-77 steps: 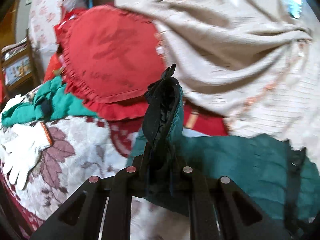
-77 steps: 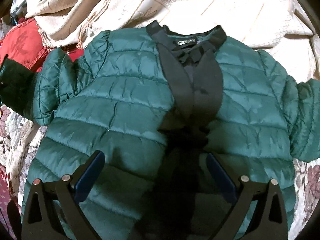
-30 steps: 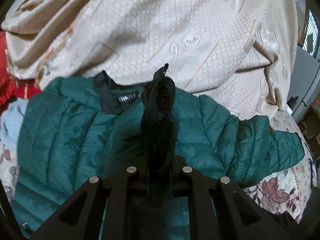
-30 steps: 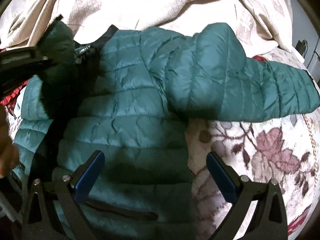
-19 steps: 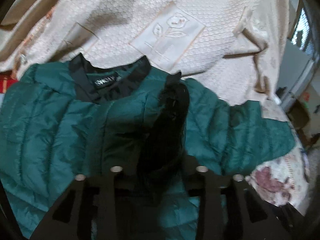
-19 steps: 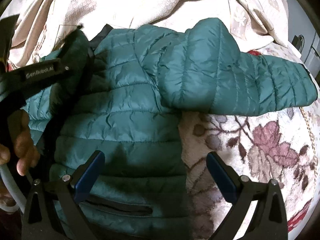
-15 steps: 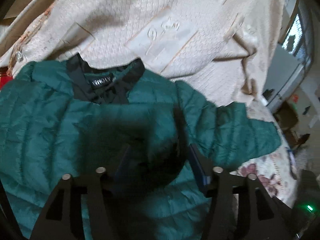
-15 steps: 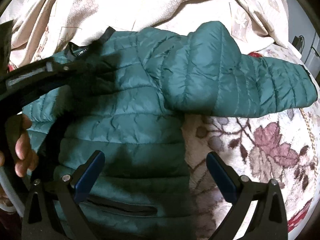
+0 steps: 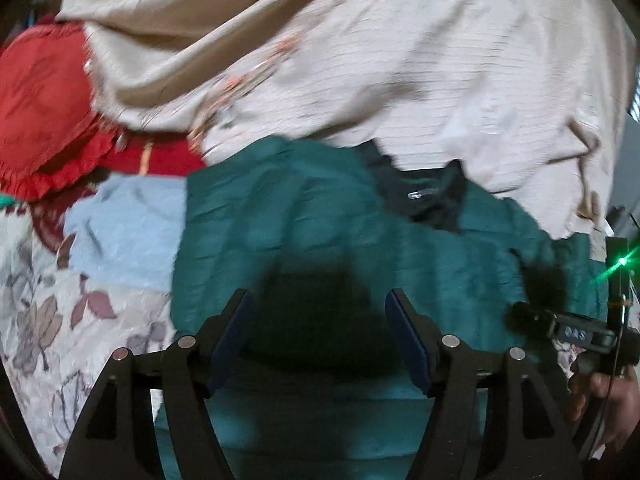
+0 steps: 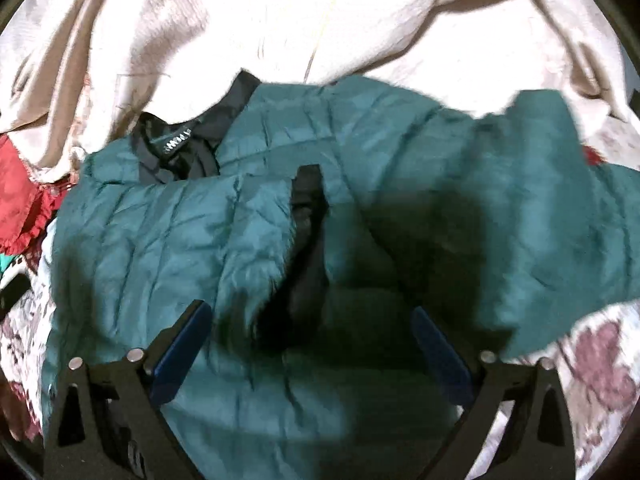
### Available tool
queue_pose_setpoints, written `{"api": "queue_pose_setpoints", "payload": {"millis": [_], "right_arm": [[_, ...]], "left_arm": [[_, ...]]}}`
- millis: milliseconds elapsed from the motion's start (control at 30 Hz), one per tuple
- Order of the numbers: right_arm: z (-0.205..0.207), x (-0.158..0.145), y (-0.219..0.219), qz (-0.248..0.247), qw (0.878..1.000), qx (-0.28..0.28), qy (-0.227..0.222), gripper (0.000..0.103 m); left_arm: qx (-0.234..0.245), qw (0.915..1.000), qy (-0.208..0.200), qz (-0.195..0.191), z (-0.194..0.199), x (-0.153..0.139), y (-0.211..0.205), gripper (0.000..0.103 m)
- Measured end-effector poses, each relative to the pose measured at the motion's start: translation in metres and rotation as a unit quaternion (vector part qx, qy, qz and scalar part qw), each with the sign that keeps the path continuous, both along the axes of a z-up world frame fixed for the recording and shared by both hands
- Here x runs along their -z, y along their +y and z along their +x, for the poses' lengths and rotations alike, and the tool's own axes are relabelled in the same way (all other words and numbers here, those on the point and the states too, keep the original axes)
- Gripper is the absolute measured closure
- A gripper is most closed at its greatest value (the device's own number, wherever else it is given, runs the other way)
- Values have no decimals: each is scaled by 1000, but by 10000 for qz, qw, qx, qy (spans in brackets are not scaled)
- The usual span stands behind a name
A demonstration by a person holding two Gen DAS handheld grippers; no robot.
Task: Fold large clothes
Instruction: 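Fold the held sleeve across the jacket back with the left gripper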
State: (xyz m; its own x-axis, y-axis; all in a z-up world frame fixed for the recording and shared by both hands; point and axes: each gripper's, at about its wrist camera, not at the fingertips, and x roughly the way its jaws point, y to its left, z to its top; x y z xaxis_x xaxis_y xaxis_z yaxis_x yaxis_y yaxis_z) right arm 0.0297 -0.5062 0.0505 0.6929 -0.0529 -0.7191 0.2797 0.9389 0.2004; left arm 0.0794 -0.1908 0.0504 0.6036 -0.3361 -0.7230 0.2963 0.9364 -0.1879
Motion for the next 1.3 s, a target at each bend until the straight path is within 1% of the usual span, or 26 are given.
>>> {"api": "queue_pose_setpoints", "payload": {"millis": [33, 67, 100, 133, 167, 200, 267, 333, 367, 433, 467, 500, 567, 633, 667, 700, 733, 833, 900, 967, 1033, 1100, 1200, 1300], "right_arm": [[9, 4, 0, 89, 9999, -25, 85, 24], [14, 6, 0, 155, 9998, -59, 111, 47], [21, 7, 4, 201, 9995, -208, 95, 69], [23, 5, 8, 127, 9995, -288, 80, 74], [25, -1, 17, -199, 9990, -393, 35, 83], [24, -8, 23, -514, 9977, -435, -41, 87], [18, -24, 29, -962, 9938, -442, -332, 89], [16, -35, 24, -1182, 9914, -249, -505, 89], [18, -36, 19, -1231, 9910, -132, -511, 89], [26, -31, 10, -1163, 9923, 37, -430, 89], [35, -22, 3, -1005, 9943, 107, -343, 89], [40, -15, -1, -905, 9954, 154, -277, 87], [43, -7, -4, -855, 9960, 234, -131, 75], [37, -7, -2, -772, 9966, 257, -149, 66], [32, -10, 1, -820, 9961, 279, -180, 50], [25, -12, 4, -875, 9955, 286, -233, 39], [19, -15, 5, -889, 9952, 270, -299, 37], [-4, -26, 18, -918, 9942, 39, -558, 37], [-9, -32, 27, -912, 9934, -148, -681, 37], [-14, -36, 33, -911, 9928, -314, -710, 37], [-9, -35, 41, -915, 9923, -497, -672, 37], [-3, -29, 42, -940, 9923, -517, -627, 37], [10, -15, 34, -839, 9945, -371, -514, 37], [29, 8, 21, -719, 9971, -179, -175, 37]], "left_arm": [[-84, 9999, 60, 1, 4, 6, 5, 52], [-157, 9998, 105, 8, 9, 11, 7, 52], [-221, 9997, 144, 8, 12, 17, 9, 52], [-268, 9995, 182, 4, 15, 21, 9, 52], [-304, 9993, 228, -6, 19, 26, 10, 52], [-325, 9991, 273, -20, 22, 31, 9, 52], [-370, 9985, 398, -49, 29, 42, 3, 52], [-381, 9980, 495, -70, 33, 48, -4, 52], [-359, 9980, 510, -59, 34, 52, -10, 52], [-361, 9982, 483, 59, 34, 55, -17, 52], [-368, 9983, 436, 139, 34, 56, -21, 52], [-365, 9983, 416, 176, 34, 56, -22, 52], [-365, 9983, 409, 172, 34, 55, -21, 52], [-363, 9984, 410, 135, 34, 54, -19, 52], [-362, 9984, 412, 149, 34, 54, -18, 52], [-361, 9984, 408, 173, 34, 53, -18, 52], [-371, 9984, 388, 199, 32, 52, -18, 52], [-403, 9985, 305, 200, 28, 45, -18, 52], [-413, 9987, 174, 223, 24, 38, -19, 52], [-416, 9988, 21, 275, 22, 33, -20, 52], [-409, 9986, -78, 317, 21, 30, -23, 52], [-412, 9984, -132, 373, 22, 30, -25, 52], [-423, 9976, -131, 524, 26, 36, -28, 52], [-451, 9971, -10, 610, 31, 45, -30, 52]]}}
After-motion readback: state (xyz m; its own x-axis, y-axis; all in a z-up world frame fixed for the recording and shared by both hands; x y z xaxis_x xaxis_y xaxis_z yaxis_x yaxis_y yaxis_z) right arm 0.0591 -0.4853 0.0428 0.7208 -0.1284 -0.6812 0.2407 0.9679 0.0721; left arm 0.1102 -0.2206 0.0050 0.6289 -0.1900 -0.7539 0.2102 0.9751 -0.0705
